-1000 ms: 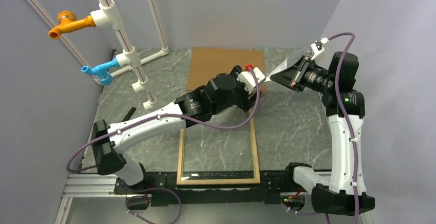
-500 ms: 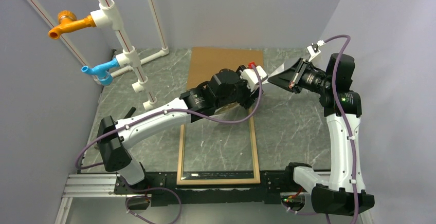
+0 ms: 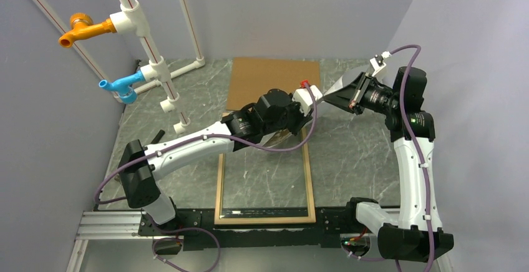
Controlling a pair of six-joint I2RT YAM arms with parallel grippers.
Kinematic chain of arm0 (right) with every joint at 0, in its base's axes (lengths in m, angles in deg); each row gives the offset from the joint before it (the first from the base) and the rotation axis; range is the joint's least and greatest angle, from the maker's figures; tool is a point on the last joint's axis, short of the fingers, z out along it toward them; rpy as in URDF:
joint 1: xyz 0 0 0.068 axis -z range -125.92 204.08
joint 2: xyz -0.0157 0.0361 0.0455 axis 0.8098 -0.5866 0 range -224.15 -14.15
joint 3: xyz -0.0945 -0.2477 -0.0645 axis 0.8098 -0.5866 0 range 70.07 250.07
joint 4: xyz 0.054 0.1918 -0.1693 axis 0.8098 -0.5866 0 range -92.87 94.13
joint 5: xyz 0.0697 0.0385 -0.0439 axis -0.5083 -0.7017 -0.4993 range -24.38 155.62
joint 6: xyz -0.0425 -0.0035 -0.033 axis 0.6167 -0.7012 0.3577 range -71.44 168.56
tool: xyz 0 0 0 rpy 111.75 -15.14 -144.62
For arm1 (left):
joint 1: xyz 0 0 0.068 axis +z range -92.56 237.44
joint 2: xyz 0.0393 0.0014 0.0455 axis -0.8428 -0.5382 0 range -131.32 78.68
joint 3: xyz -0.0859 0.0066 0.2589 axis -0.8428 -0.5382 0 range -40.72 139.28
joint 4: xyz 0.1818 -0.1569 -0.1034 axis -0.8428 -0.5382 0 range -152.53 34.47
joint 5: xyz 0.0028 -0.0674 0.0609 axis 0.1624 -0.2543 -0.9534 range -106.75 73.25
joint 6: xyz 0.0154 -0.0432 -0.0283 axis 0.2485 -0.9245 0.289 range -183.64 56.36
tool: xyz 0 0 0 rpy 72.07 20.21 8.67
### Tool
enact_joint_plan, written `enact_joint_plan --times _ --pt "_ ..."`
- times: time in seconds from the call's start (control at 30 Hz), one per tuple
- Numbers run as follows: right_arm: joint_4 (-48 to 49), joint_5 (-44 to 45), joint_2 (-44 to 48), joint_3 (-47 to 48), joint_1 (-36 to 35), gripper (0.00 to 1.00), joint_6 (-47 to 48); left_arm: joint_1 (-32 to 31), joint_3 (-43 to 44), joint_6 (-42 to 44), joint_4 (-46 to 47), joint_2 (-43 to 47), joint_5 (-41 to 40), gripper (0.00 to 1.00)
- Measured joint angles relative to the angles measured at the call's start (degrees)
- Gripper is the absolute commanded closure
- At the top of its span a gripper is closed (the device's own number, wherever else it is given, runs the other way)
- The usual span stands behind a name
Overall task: Put the photo into the frame
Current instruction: Turn over the photo from the photo frame.
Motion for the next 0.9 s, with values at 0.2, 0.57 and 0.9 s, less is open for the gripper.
enact_joint_plan --times 0.2,0.57,0.9 --pt "1.03 -0.07 0.22 -1.09 0.00 0.89 -0.09 0.07 -1.84 -1.66 0.94 0.00 -0.52 1.00" --pt "3.45 -0.04 0.96 -5.27 0.00 0.17 0.24 2.25 -5.09 -5.62 0.52 2.25 -0.57 1.00" --pt "5.97 -0.04 1.46 -8.57 0.00 0.00 1.97 7.78 -7.78 -9.73 -2.47 11.63 1.22 1.00"
